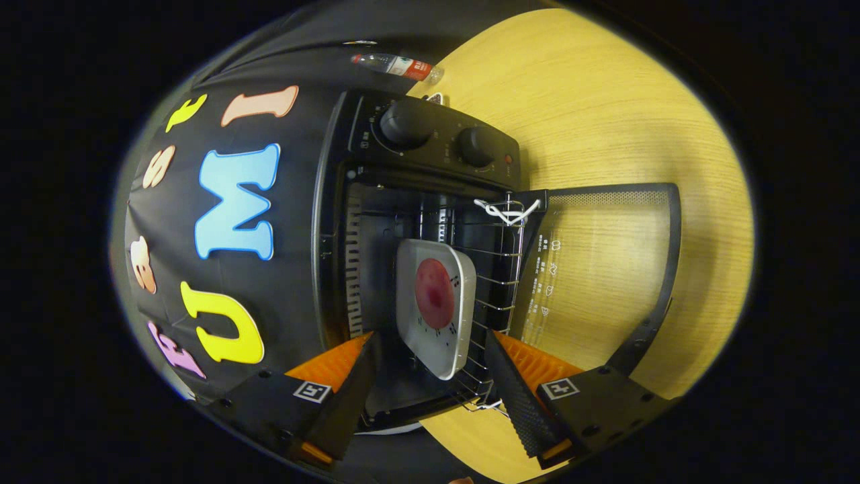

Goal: Open the toaster oven, put the food inside, and close the toaster oven door.

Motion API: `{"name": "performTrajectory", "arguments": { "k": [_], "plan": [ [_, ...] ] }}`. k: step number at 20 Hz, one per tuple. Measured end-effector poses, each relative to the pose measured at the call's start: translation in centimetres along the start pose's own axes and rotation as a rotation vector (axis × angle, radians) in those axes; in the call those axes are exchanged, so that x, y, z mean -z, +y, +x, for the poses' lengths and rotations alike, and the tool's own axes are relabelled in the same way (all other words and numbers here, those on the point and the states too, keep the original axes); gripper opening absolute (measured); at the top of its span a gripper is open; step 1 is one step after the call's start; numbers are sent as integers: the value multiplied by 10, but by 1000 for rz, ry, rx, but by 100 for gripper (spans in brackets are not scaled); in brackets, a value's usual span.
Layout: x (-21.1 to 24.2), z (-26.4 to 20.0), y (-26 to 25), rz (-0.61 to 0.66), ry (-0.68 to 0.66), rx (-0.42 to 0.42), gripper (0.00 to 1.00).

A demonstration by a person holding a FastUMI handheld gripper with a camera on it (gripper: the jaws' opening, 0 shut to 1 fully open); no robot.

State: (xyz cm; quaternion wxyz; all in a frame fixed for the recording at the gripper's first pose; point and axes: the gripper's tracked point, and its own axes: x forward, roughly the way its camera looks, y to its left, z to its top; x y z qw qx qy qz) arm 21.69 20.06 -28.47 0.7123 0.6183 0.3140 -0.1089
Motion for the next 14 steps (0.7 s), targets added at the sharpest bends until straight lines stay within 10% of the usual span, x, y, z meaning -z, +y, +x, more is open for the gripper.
{"name": "performTrajectory", "arguments": {
  "k": [14],
  "plan": [
    [18,-82,-26,-687,114,8,98]
  ]
}}
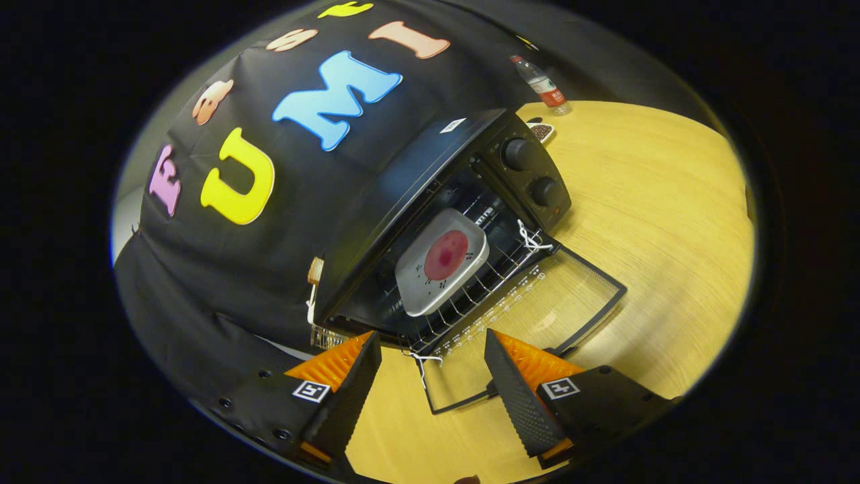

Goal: Open the toaster oven, put the food inside, and close the toaster oven door.

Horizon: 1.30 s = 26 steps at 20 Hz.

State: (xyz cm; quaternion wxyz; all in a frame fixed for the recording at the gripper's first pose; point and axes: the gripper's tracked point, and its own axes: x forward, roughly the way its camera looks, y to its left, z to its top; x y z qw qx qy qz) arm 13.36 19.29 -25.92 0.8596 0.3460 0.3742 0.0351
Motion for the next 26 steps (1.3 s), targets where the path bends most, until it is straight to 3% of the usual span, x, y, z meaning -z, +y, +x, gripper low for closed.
{"name": "performTrajectory", "arguments": {
  "k": [12,26],
  "plan": [
    [47,-20,-38,-511,114,98,98],
    [80,2,-82,-656,322,205,99]
  ]
}}
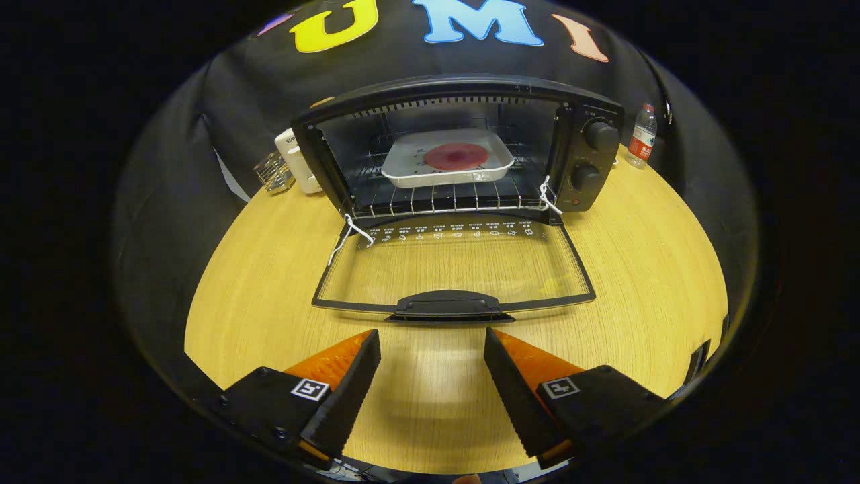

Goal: Open the toaster oven, put the food inside, and close the toaster oven door.

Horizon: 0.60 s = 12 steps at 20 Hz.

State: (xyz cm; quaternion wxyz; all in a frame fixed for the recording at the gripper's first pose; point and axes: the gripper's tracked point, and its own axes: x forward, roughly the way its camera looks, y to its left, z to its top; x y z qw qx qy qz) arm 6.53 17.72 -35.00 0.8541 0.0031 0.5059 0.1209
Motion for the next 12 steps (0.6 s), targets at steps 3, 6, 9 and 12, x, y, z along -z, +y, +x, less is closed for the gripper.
{"name": "performTrajectory", "arguments": {
  "k": [3,6,9,12],
  "plan": [
    [5,9,-3,-18,34,14,99],
    [8,16,-5,-33,57,20,99],
    [8,21,-11,-41,67,38,99],
    [8,27,-14,-33,79,40,99]
  ]
}}
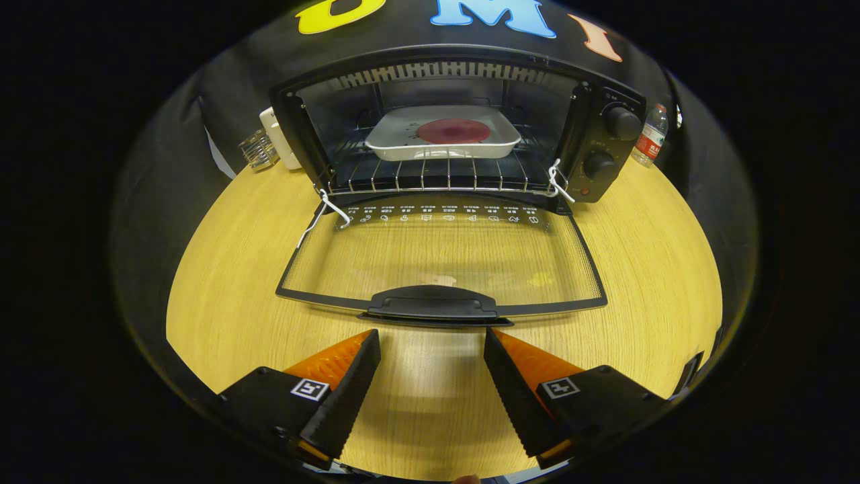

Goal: Open the toaster oven, put the food inside, and close the toaster oven door.

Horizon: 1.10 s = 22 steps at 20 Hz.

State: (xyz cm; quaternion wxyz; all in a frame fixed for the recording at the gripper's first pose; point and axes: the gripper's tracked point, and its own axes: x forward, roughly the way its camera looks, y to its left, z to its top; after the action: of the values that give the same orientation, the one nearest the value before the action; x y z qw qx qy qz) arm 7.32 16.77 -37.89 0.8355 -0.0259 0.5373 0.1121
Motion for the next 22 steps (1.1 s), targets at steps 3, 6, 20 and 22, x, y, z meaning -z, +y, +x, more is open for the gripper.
{"name": "performTrajectory", "arguments": {
  "k": [3,6,20,22],
  "plan": [
    [1,6,-1,6,9,3,99],
    [1,10,-4,2,7,22,98],
    [-12,-26,0,22,-96,0,96],
    [-16,-32,1,18,-114,-1,96]
  ]
}}
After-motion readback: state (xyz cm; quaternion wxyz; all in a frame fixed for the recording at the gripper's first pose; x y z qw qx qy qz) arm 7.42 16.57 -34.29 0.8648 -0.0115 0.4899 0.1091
